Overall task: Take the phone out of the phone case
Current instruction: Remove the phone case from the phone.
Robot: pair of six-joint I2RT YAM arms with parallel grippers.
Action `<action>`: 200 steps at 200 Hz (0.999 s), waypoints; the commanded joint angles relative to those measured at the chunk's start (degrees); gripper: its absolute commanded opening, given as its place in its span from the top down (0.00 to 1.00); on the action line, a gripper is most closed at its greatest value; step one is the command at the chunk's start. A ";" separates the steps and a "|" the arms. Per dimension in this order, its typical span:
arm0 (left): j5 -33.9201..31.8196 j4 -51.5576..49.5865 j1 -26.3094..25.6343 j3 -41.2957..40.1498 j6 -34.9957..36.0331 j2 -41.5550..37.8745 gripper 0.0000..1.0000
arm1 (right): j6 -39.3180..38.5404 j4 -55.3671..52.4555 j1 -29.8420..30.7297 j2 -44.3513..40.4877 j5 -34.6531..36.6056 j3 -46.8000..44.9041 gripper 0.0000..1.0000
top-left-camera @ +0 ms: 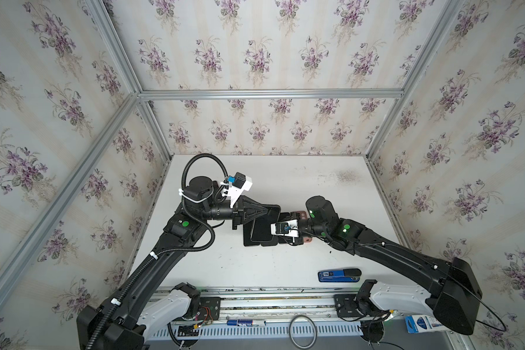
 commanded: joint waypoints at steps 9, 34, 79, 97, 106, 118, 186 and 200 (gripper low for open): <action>0.92 3.51 1.07 -0.28 -2.96 -0.71 1.00 | 9.84 12.32 0.11 -4.20 3.81 -4.58 0.57; 0.17 5.88 1.79 -1.17 -5.52 -1.24 1.00 | 20.62 17.50 0.12 -8.76 9.15 -9.46 0.47; -3.49 12.65 2.30 -3.11 -16.01 -1.14 1.00 | 43.86 12.65 -0.06 -17.62 17.54 -12.37 0.37; -5.62 17.49 2.24 -3.50 -24.49 -0.84 1.00 | 52.49 6.81 -0.62 -21.25 17.83 -11.48 0.36; -7.28 19.27 2.24 -3.59 -28.89 -0.67 1.00 | 56.33 5.25 -0.92 -22.91 16.72 -11.46 0.36; -10.54 19.75 2.24 -3.51 -34.12 -0.43 1.00 | 60.13 4.15 -1.12 -24.69 14.70 -11.68 0.36; -17.77 37.72 1.65 -9.61 -61.32 0.92 1.00 | 80.09 21.83 -1.11 -27.48 1.89 -17.88 0.36; -19.41 42.65 1.30 -11.75 -65.97 1.26 1.00 | 82.50 24.85 -1.16 -26.38 0.64 -18.88 0.37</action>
